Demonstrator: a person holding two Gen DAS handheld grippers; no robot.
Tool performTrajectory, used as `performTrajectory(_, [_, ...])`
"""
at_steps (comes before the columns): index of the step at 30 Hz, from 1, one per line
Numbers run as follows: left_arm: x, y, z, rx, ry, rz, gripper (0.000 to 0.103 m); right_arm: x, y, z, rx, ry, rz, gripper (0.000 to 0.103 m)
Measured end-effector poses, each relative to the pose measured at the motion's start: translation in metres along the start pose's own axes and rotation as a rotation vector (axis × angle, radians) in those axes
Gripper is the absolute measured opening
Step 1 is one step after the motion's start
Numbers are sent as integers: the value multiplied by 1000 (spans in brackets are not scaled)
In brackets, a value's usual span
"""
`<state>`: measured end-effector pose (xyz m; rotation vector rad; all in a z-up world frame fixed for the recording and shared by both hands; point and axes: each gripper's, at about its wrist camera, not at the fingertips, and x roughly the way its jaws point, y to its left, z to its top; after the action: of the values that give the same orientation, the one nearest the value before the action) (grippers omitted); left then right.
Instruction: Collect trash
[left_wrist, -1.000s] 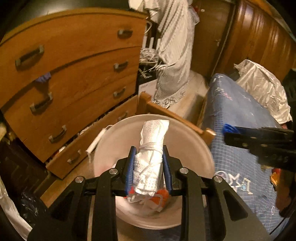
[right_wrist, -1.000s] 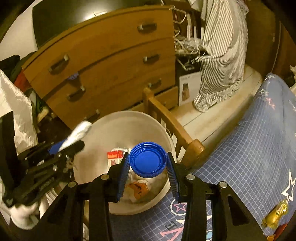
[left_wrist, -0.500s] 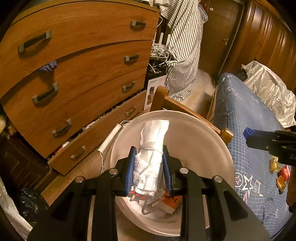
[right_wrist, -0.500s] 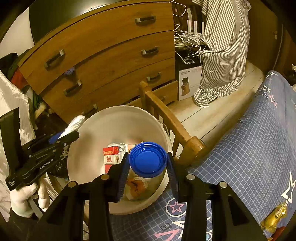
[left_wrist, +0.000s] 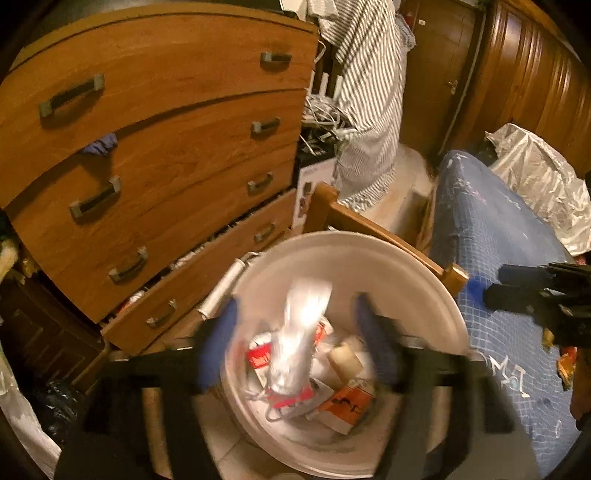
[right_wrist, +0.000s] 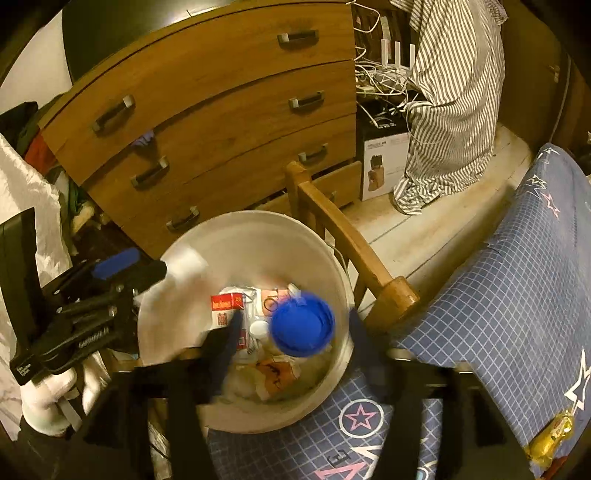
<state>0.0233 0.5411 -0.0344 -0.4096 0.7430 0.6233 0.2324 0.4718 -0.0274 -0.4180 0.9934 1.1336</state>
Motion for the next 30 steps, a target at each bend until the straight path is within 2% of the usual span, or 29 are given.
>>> performTrajectory(7, [-8,1,2,1,-19,8,70,-15,-7,-9,31,-53,24,67])
performTrajectory(10, [-28,-1,-1,-4,-68,19,79,-39,-2,-20,18,-144,16,67])
performTrajectory(11, [-39,-1,-3,-11,-96,31,85,-47,2,-25,5,-175,1,68])
performTrajectory(12, [-47,-2,-5,-16,-118,42,91,-60,7,-33,-13,-223,-13,72])
performTrajectory(14, [-70,-5,-12,-19,-173,53,97,-82,18,-49,-45,-306,-40,78])
performTrajectory(16, [-99,-8,-23,-23,-253,79,97,-107,32,-71,-90,-406,-67,81])
performTrajectory(20, [-138,-16,-47,-15,-355,89,97,-135,55,-108,-151,-509,-97,85])
performTrajectory(25, [-160,-28,-65,7,-374,82,97,-159,65,-150,-149,-570,-114,87])
performTrajectory(30, [-166,-37,-71,27,-365,92,97,-173,58,-163,-105,-573,-90,87])
